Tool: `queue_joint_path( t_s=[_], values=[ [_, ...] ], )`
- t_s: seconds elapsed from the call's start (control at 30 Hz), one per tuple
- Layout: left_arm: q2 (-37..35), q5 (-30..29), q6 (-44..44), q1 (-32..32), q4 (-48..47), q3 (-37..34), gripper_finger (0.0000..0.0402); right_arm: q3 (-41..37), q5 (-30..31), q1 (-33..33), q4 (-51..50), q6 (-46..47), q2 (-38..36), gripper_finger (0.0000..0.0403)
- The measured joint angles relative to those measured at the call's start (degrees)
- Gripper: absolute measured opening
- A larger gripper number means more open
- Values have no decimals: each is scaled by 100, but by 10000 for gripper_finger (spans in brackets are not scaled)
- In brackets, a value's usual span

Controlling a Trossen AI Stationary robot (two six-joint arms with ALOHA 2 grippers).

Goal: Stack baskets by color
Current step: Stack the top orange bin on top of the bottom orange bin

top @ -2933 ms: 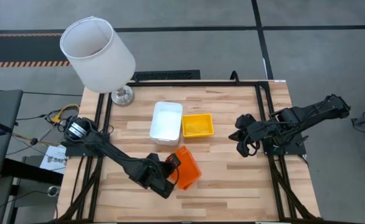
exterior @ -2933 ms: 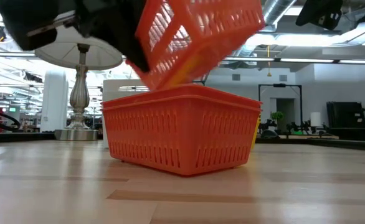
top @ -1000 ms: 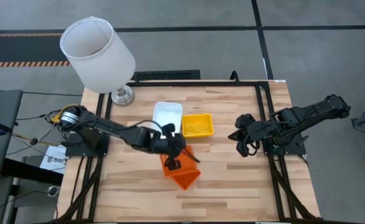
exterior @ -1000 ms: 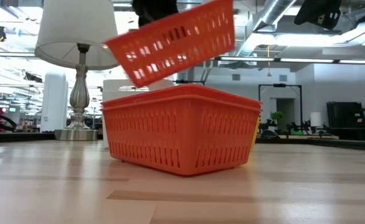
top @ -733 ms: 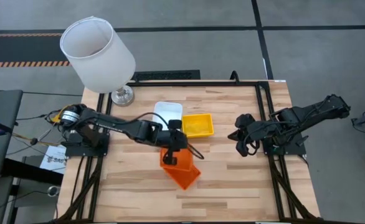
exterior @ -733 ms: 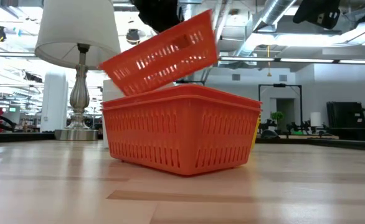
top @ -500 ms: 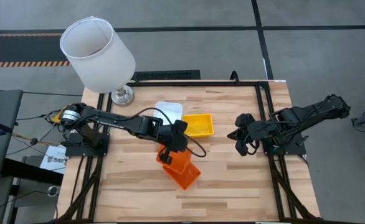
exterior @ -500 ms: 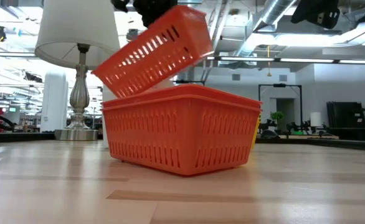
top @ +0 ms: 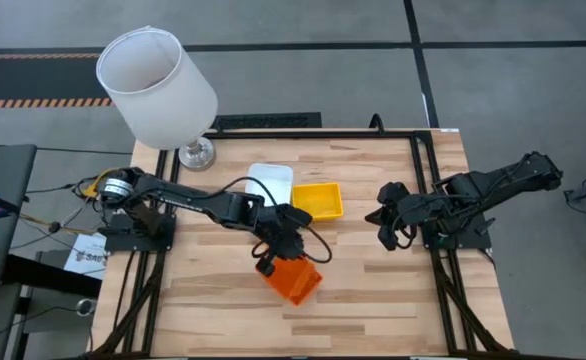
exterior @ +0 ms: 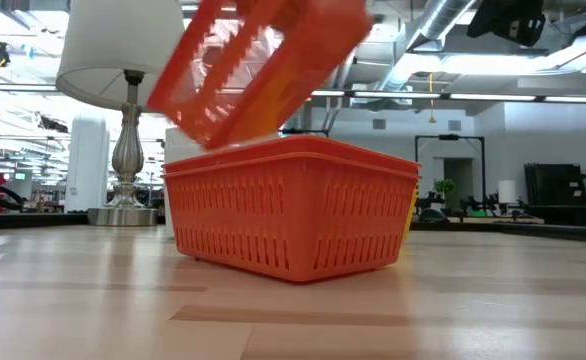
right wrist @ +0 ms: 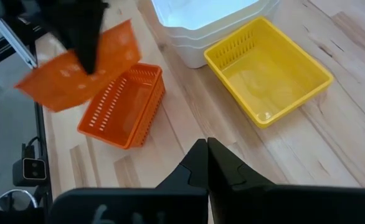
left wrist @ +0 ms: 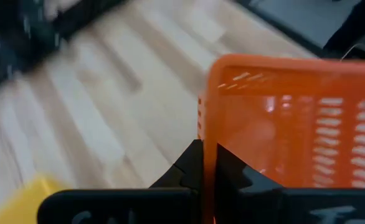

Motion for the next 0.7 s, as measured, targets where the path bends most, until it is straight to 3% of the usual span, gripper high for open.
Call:
queue_joint_path(
  t_s=[0.7],
  values=[
    [686,196,839,-41,-641,305,0,2,-2,0,-19,22,0,12]
  ],
)
